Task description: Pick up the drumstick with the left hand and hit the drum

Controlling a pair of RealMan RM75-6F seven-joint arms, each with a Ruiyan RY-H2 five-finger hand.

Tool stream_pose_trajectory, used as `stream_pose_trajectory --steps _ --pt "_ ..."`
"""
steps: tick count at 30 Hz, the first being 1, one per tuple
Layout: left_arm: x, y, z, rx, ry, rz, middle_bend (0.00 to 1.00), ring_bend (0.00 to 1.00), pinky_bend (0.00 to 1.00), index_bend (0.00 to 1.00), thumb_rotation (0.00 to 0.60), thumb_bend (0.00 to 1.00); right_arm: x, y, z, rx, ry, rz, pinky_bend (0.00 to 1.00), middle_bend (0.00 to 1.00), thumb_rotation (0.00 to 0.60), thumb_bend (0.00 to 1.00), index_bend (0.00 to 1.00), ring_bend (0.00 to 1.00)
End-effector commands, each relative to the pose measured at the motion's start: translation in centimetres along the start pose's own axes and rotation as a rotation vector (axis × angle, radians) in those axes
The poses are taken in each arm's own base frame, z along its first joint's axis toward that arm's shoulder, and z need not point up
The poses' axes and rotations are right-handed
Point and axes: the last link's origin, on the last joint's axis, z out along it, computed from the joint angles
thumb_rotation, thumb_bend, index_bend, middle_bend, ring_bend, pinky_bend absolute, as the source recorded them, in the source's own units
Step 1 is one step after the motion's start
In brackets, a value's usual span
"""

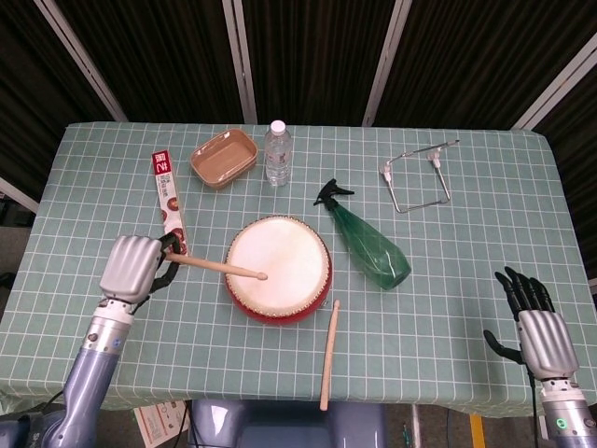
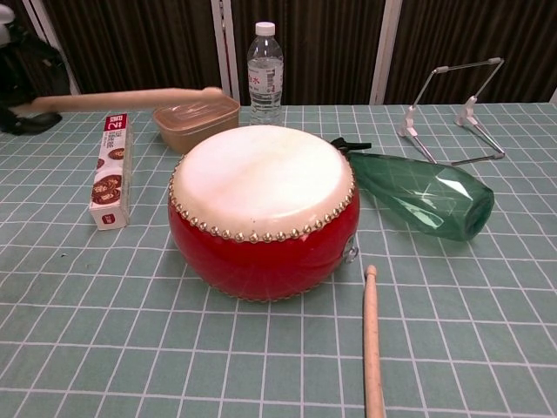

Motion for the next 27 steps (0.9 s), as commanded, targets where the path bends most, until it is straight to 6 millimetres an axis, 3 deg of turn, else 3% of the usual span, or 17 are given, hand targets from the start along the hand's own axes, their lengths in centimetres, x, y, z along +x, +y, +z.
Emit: stream_pose_trajectory --steps 1,6,12,20,27 --pt "-1.1 -3.2 -2.3 0.039 -0.045 0.023 0.95 1.0 1.0 0.75 0.6 0.68 0.0 -0.1 0.1 0.001 -0.001 -0.002 0.0 0.0 0.6 0.31 0.0 0.0" --pt "-3.8 -7.3 -4.2 0.109 -0.159 0.074 0.9 0.96 0.97 0.73 0.6 0.63 -0.2 -0.2 0.1 0.0 -0.008 -0.004 0.0 0.0 0.6 0.31 0.0 0.0" --pt "-6.8 -9.5 -4.6 0.163 -0.247 0.112 0.82 0.89 0.91 0.68 0.6 0.57 -0.4 -0.4 0.2 0.002 -0.014 -0.008 0.0 0.0 0.6 0.31 0.0 0.0" --pt "-9.0 -10.5 -4.4 0.192 -0.286 0.148 0.66 0.74 0.75 0.55 0.6 0.47 -0.4 -0.2 0.2 -0.009 -0.021 -0.003 0.0 0.0 0.6 0.31 0.0 0.0" --pt "-9.4 -10.4 -4.5 0.18 -0.309 0.156 0.43 0.46 0.53 0.4 0.6 0.32 -0.3 -0.2 0.2 -0.011 -0.026 -0.003 0.0 0.0 0.6 0.31 0.0 0.0"
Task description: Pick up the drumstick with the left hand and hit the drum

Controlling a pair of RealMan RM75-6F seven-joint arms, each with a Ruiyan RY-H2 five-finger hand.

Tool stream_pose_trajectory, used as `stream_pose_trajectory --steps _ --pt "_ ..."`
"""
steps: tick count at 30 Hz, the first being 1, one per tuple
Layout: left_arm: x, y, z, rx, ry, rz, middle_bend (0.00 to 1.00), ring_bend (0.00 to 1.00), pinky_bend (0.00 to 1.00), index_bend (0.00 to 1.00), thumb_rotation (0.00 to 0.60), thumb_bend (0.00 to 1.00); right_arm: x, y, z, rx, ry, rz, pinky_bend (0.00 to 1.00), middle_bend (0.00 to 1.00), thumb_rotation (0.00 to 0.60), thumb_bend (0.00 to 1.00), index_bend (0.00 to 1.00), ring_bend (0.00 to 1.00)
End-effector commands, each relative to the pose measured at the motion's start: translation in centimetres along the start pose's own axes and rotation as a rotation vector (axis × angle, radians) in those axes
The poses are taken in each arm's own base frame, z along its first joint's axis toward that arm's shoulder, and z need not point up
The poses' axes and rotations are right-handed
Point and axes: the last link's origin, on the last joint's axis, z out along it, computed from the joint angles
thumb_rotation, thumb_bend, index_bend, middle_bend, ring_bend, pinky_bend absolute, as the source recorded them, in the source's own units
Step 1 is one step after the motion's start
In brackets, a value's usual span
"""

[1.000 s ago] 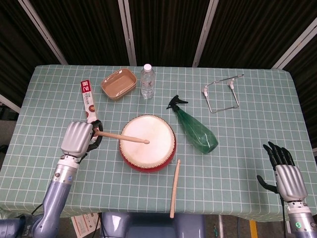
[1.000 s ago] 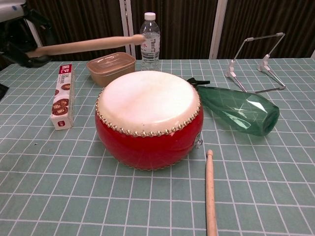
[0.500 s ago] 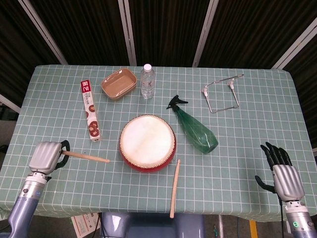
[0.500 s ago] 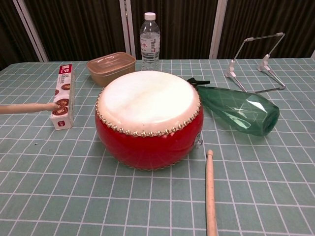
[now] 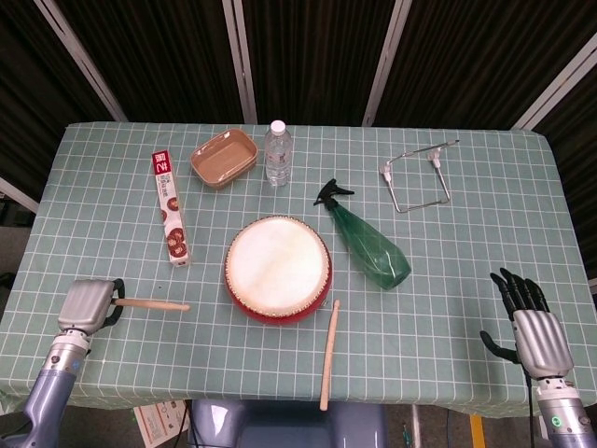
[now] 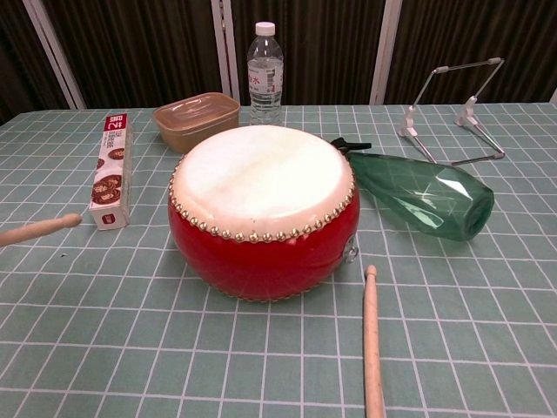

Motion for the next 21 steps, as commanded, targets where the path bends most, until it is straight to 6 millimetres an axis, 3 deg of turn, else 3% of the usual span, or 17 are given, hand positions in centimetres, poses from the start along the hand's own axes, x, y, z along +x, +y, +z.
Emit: stream_pose_trajectory --steps 1,6,12,18,21 --pt "0.0 0.0 -0.1 -0.005 -0.01 0.005 0.41 0.44 0.52 0.38 0.6 0.31 0.0 0.0 0.0 -0.001 0.0 0.0 0.0 0.0 0.6 0.31 0.0 0.0" --pt "0.2 0.0 -0.4 -0.012 -0.026 0.007 0.3 0.35 0.42 0.3 0.6 0.22 0.0 0.0 0.0 -0.001 -0.001 -0.003 0.0 0.0 0.6 0.31 0.0 0.0" --pt "1.0 -0.1 -0.8 -0.018 -0.024 -0.021 0.23 0.28 0.37 0.24 0.6 0.2 0.0 0.0 0.0 -0.001 -0.003 -0.006 0.0 0.0 0.6 0.31 0.0 0.0" --pt "3.5 -0.3 -2.1 -0.039 0.075 -0.118 0.14 0.2 0.3 0.16 0.6 0.19 0.0 0.1 -0.1 -0.002 -0.014 -0.009 0.0 0.0 0.6 0.31 0.0 0.0" --pt "5.2 -1.1 -3.9 -0.064 0.184 -0.176 0.09 0.15 0.27 0.1 0.6 0.17 0.0 0.1 -0.1 0.004 -0.014 -0.017 0.0 0.0 0.6 0.31 0.0 0.0"
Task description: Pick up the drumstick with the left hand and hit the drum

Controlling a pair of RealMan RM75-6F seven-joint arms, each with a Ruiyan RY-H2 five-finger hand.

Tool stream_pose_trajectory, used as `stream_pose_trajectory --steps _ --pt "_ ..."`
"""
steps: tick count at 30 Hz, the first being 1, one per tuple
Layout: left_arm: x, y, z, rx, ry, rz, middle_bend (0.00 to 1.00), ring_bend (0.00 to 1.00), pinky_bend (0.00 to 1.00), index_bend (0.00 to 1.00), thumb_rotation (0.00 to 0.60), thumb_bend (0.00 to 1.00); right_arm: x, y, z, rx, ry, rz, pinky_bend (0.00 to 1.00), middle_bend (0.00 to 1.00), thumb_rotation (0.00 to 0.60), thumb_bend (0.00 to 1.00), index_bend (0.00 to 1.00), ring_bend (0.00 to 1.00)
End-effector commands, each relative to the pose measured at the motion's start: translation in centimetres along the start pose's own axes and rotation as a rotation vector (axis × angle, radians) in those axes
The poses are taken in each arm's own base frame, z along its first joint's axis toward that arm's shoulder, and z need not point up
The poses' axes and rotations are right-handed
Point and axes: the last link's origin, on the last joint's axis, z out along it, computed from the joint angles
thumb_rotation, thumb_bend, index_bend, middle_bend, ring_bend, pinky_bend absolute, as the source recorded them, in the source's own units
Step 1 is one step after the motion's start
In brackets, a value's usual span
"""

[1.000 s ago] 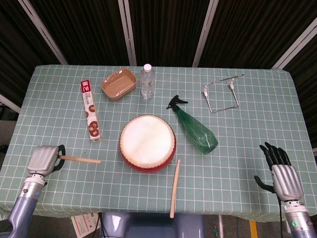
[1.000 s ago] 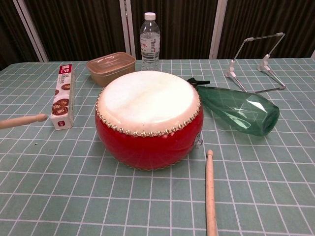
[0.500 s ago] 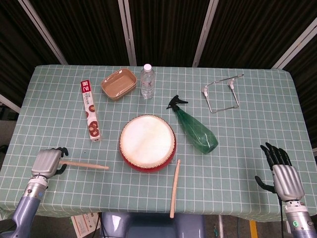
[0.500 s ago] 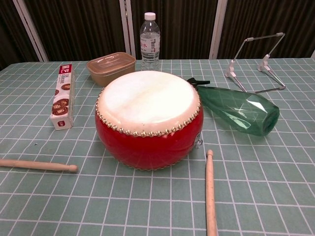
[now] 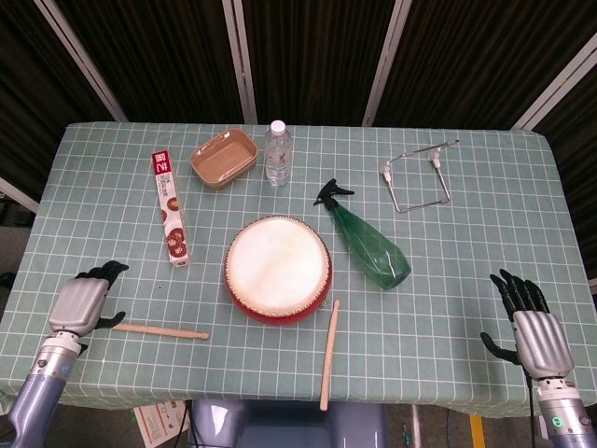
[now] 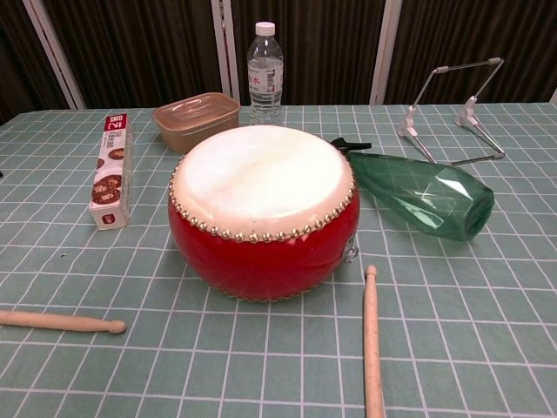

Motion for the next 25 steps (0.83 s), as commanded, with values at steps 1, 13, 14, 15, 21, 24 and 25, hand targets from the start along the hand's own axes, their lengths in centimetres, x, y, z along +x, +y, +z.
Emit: stream_pose_trajectory --steps 1,13,14,15,21,24,25 --pt "2.5 -0.7 -2.2 -0.032 0.14 -0.069 0.08 0.14 0.25 0.09 0.6 0.17 0.0 0.0 0.0 0.005 0.001 -0.006 0.0 0.0 0.6 0.31 0.0 0.0" --pt "2.7 -5.6 -8.4 -0.022 0.286 -0.024 0.0 0.05 0.11 0.0 0.6 0.08 0.1 -0.1 -0.1 0.045 0.031 -0.072 0.0 0.0 0.6 0.31 0.0 0.0" --pt "2.6 -6.1 -8.8 -0.008 0.28 -0.035 0.0 0.05 0.11 0.0 0.6 0.08 0.1 -0.2 -0.1 0.05 0.033 -0.08 0.0 0.0 0.6 0.31 0.0 0.0" --pt "2.4 -6.3 -9.1 0.002 0.274 -0.051 0.0 0.03 0.1 0.0 0.6 0.07 0.1 -0.2 -0.1 0.054 0.034 -0.086 0.0 0.0 0.6 0.31 0.0 0.0" --pt "1.9 -7.9 -10.1 0.071 0.219 -0.071 0.0 0.0 0.0 0.0 0.6 0.04 0.0 -0.5 -0.1 0.079 0.057 -0.124 0.0 0.0 0.6 0.31 0.0 0.0" --pt "1.9 -8.1 -10.0 0.088 0.211 -0.072 0.0 0.0 0.0 0.0 0.6 0.04 0.1 -0.5 -0.1 0.091 0.081 -0.141 0.0 0.0 0.6 0.31 0.0 0.0" --pt "1.9 -8.1 -9.8 0.091 0.213 -0.069 0.0 0.0 0.0 0.0 0.6 0.04 0.2 -0.6 -0.1 0.097 0.094 -0.146 0.0 0.0 0.6 0.31 0.0 0.0"
